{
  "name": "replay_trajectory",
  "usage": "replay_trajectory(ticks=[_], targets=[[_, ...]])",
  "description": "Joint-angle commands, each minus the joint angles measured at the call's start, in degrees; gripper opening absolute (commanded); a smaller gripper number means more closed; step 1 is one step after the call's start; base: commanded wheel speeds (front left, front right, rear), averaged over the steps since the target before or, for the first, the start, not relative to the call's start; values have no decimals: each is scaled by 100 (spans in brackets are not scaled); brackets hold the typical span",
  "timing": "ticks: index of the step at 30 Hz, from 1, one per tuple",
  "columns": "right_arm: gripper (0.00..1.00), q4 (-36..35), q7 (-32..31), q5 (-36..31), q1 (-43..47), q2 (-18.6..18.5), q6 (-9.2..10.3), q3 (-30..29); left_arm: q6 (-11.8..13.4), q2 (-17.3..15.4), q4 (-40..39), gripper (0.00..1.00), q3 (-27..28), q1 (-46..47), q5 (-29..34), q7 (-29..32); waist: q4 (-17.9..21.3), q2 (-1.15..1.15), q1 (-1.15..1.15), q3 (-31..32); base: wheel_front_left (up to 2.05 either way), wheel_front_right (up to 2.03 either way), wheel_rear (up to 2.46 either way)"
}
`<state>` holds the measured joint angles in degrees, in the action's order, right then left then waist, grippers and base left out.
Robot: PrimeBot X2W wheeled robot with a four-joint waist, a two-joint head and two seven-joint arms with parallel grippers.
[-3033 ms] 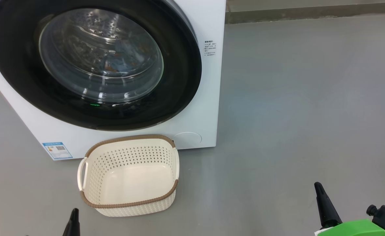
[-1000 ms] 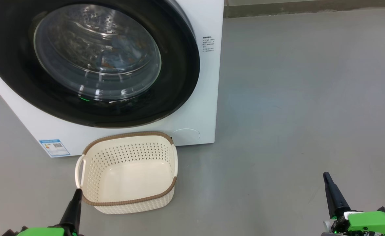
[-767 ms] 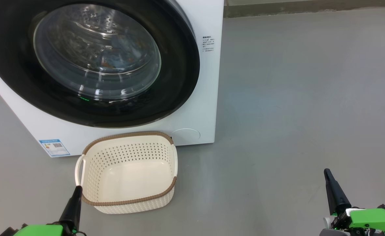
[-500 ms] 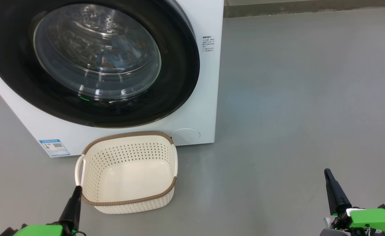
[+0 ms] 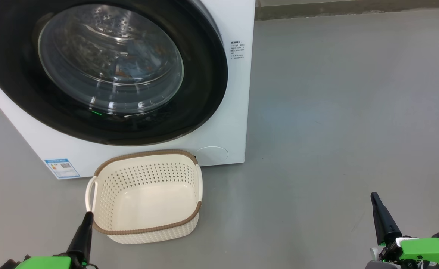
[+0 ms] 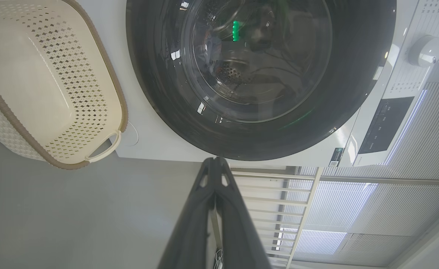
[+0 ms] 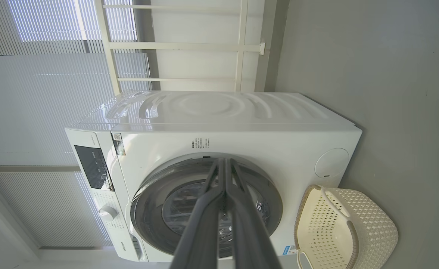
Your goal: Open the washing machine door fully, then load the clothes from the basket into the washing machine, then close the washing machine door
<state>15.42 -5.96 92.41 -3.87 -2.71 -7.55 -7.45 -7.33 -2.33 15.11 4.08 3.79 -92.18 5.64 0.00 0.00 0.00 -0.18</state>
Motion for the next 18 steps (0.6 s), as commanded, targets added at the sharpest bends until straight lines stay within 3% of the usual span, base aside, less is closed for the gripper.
replay_trajectory(ticks=[1, 18], targets=[[0, -142, -23, 6, -228, -47, 6, 130, -15, -97, -108, 0, 189, 235, -44, 40, 0, 0, 0, 0, 0, 0, 0], [0, -141, -31, -3, -229, -40, 6, 120, -15, -87, -107, 0, 202, 236, -33, 51, 0, 0, 0, 0, 0, 0, 0]])
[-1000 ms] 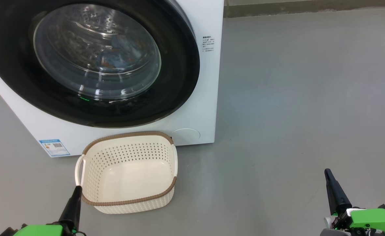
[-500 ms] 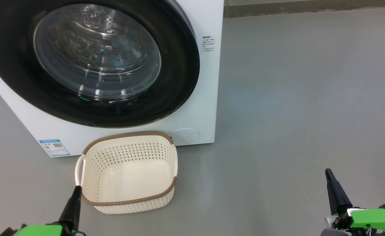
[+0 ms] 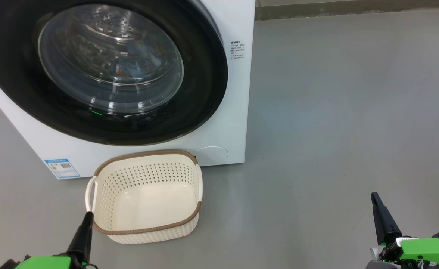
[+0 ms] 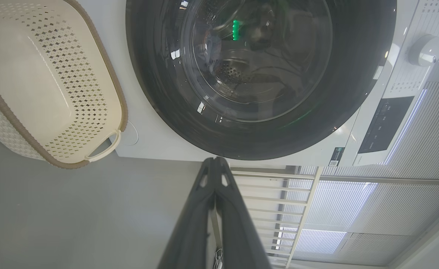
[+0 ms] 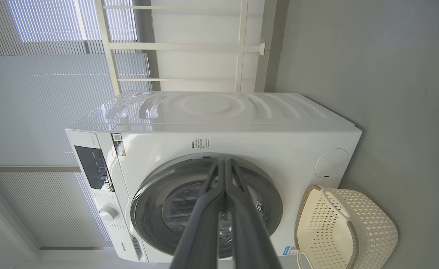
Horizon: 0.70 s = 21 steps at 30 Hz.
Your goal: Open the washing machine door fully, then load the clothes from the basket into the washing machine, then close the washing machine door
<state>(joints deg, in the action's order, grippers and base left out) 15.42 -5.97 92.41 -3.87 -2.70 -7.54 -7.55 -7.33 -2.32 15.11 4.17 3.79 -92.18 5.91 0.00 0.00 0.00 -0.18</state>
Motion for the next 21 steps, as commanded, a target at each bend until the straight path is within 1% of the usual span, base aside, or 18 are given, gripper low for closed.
replay_trajectory(ticks=[1, 21], targets=[[0, -141, -30, -3, -229, -41, 5, 130, -15, -88, -107, 0, 194, 236, -32, 25, 0, 0, 0, 0, 0, 0, 0], [0, -141, -37, -10, -229, -35, 5, 121, -15, -80, -107, 0, 206, 237, -22, 35, 0, 0, 0, 0, 0, 0, 0]])
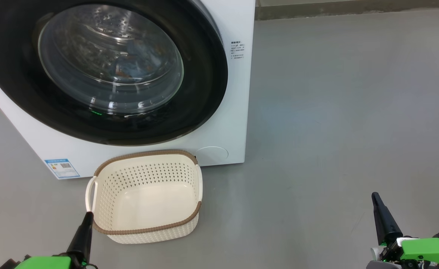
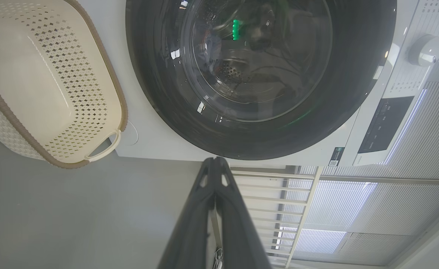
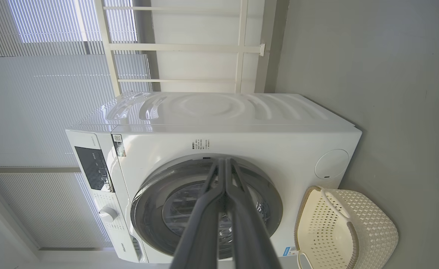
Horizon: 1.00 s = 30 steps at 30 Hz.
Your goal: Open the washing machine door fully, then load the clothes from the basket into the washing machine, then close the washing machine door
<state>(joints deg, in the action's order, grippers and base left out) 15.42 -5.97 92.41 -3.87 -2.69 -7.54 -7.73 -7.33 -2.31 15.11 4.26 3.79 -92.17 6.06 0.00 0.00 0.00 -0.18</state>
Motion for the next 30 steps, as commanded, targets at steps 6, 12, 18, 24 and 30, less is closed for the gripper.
replay_trajectory(ticks=[6, 12, 18, 24, 30], targets=[[0, -140, -39, -12, -230, -34, 5, 137, -15, -79, -107, 0, 200, 237, -21, 22, 0, 0, 0, 0, 0, 0, 0], [0, -140, -40, -14, -230, -33, 5, 135, -15, -77, -107, 0, 203, 238, -19, 24, 0, 0, 0, 0, 0, 0, 0], [0, -140, -42, -15, -230, -32, 5, 132, -15, -75, -107, 0, 206, 238, -16, 27, 0, 0, 0, 0, 0, 0, 0], [0, -140, -44, -17, -230, -30, 5, 131, -15, -73, -107, 0, 208, 238, -14, 28, 0, 0, 0, 0, 0, 0, 0], [0, -140, -45, -18, -230, -30, 5, 130, -15, -72, -107, 0, 210, 238, -12, 30, 0, 0, 0, 0, 0, 0, 0]])
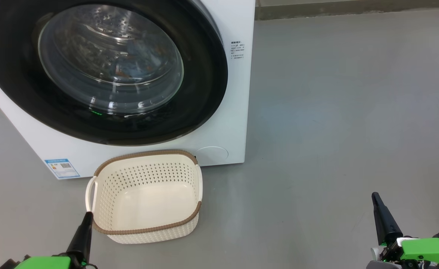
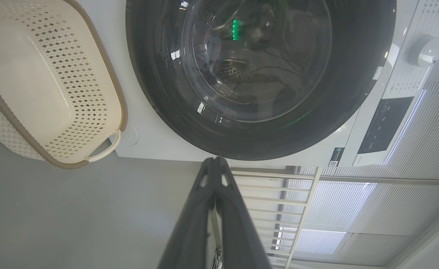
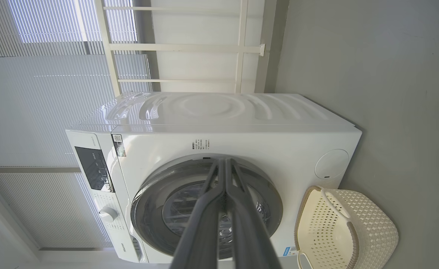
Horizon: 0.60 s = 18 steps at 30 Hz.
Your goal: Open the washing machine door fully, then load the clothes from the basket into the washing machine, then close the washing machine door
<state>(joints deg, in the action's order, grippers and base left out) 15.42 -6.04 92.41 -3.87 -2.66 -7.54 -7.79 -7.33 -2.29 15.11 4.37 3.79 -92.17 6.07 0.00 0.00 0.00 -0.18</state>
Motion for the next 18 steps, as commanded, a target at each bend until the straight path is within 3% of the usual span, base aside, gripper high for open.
replay_trajectory(ticks=[1, 18], targets=[[0, -140, -38, -18, -230, -32, 5, 136, -15, -74, -107, 0, 200, 238, -12, 29, 0, 0, 0, 0, 0, 0, 0], [0, -140, -41, -21, -231, -29, 5, 132, -15, -70, -107, 0, 205, 239, -8, 33, 0, 0, 0, 0, 0, 0, 0]])
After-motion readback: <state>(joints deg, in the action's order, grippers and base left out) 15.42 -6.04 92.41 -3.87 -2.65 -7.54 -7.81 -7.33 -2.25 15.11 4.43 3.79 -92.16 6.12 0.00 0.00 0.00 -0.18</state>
